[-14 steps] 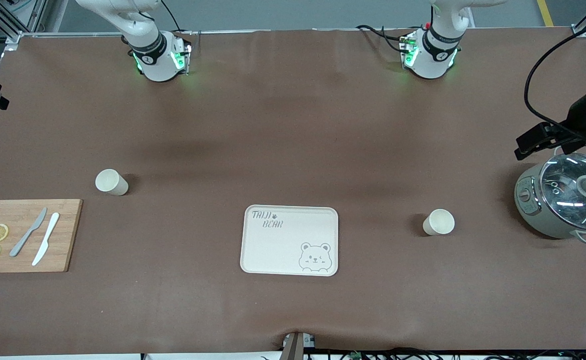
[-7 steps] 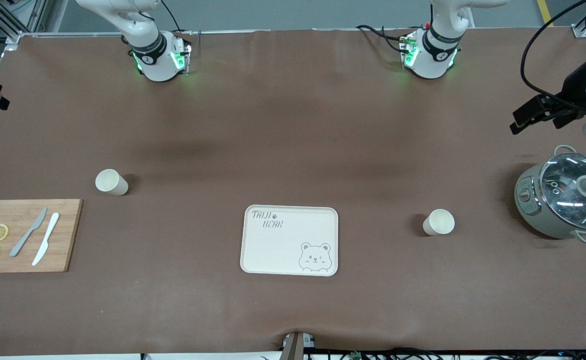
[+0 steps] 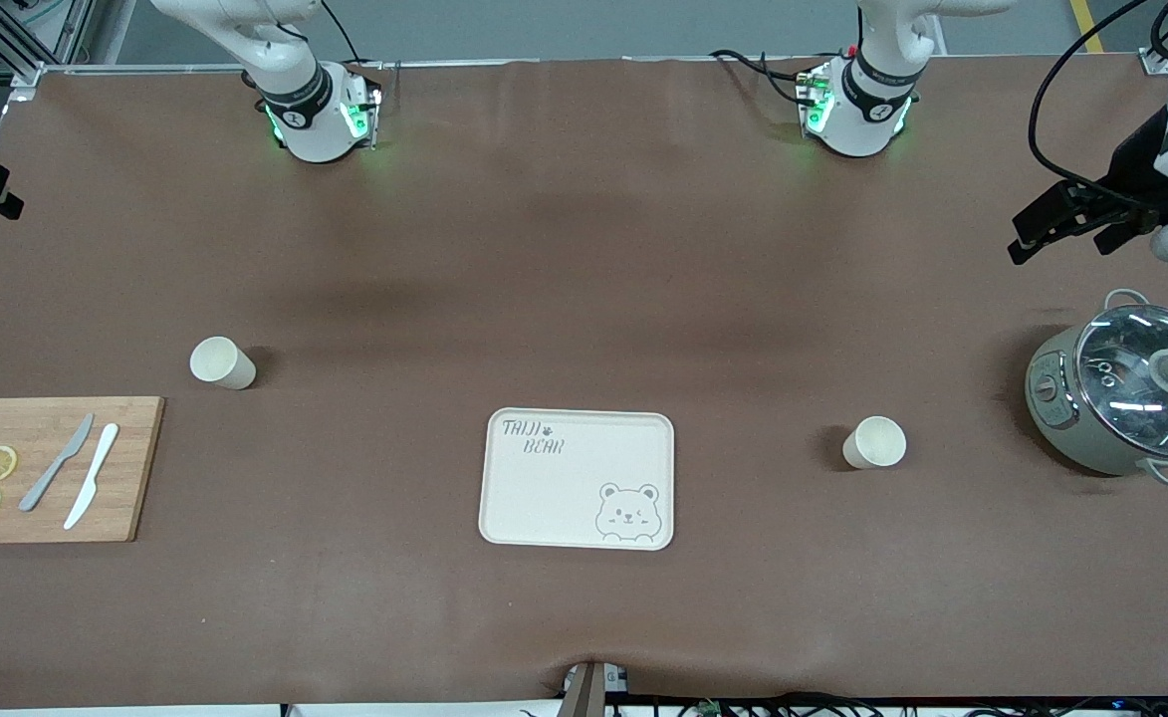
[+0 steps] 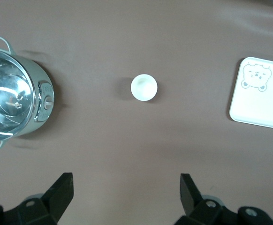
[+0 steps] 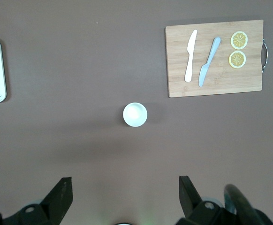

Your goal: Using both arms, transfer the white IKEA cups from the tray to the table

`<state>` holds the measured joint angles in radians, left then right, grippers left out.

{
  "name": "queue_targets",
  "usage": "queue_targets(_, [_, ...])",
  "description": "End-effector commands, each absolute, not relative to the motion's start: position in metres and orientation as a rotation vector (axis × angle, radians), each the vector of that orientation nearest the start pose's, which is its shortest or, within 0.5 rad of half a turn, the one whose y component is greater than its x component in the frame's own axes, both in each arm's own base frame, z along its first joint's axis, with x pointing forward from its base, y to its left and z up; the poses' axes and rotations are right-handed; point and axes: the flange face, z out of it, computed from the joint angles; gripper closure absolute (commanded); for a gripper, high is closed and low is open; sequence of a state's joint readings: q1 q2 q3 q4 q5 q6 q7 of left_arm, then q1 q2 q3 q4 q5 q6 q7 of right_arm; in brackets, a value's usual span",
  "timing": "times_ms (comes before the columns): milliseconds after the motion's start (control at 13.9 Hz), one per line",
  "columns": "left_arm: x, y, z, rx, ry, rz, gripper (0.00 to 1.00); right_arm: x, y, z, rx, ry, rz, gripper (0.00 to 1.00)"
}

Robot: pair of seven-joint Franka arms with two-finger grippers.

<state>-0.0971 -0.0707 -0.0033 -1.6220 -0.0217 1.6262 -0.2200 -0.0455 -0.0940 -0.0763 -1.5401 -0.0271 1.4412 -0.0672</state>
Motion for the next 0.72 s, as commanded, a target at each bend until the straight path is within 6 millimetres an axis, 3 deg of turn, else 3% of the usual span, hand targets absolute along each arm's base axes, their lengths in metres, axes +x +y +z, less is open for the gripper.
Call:
queue_targets(0, [0.540, -0.072, 0.649, -3.112, -0.121, -0.145, 0.00, 0.508, -0.070, 0.681, -3.166, 0.119, 0.007, 0.00])
queue_targets(215, [0.542, -0.062, 0.650, -3.128, -0.146, -0.143, 0.00, 0.508, -0.069, 0.681, -3.167, 0.114, 0.007, 0.00])
queue_targets(646, [0.542, -0.061, 0.648, -3.126, -0.148, -0.134, 0.00, 0.508, -0.069, 0.681, -3.167, 0.114, 0.007, 0.00])
